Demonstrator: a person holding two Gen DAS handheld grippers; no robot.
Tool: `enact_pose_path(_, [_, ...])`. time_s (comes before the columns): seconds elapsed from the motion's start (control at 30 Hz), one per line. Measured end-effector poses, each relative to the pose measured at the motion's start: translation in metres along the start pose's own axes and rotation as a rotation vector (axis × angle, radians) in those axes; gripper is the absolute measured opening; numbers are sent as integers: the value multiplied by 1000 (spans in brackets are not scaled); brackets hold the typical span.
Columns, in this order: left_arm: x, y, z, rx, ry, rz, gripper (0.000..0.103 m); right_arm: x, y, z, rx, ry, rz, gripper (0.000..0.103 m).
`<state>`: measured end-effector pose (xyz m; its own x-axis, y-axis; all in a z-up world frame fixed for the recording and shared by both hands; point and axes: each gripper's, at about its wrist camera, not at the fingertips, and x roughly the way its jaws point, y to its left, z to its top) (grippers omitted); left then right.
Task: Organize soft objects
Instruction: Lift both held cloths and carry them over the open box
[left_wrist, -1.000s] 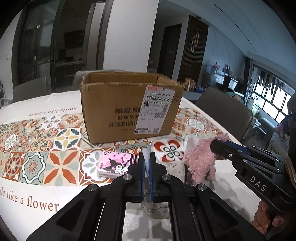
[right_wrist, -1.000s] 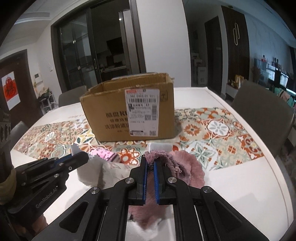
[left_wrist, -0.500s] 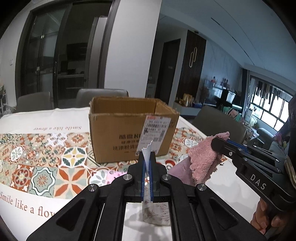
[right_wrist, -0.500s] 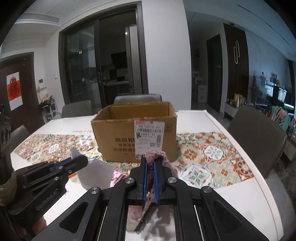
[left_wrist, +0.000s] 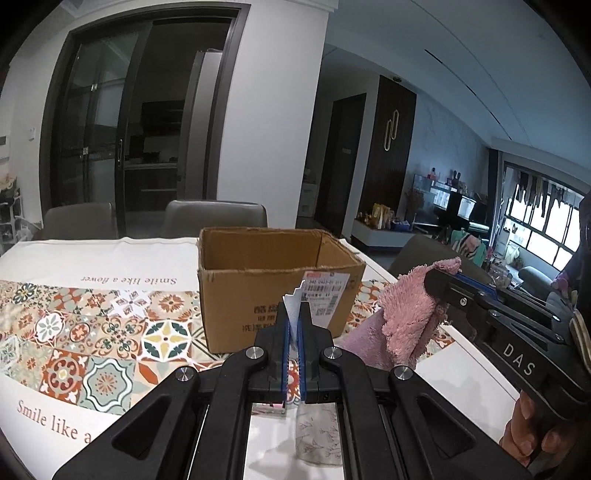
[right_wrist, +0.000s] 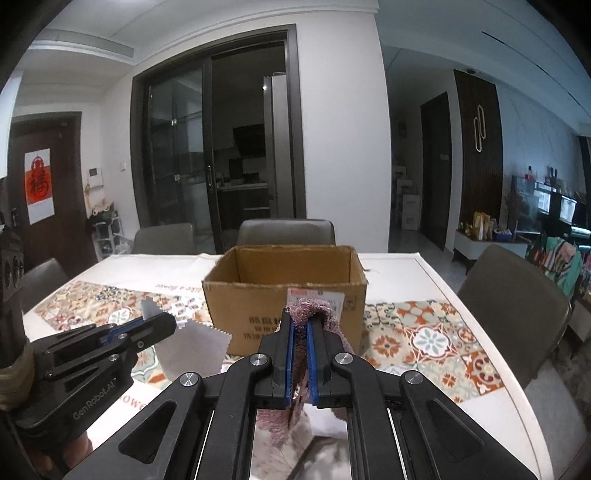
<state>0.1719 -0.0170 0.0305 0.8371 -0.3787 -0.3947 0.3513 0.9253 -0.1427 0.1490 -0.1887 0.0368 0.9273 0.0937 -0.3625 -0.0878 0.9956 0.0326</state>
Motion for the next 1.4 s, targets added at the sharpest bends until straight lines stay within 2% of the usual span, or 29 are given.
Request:
enact_pose_path(0.47, [-3, 11, 36, -3, -40, 43, 6, 7, 8, 45, -38, -80, 42, 8])
enact_pose_path(0.8, [-15, 16, 45, -7, -64, 94, 6, 12, 16, 55, -52, -92, 95, 8])
enact_pose_path(1.07, [-20, 9, 70, 46, -97, 81, 6, 12, 15, 71, -49, -106, 103, 8])
enact_pose_path(1.4, [1, 7, 105, 85, -127, 40, 6, 27, 13, 96, -63, -115, 93, 8])
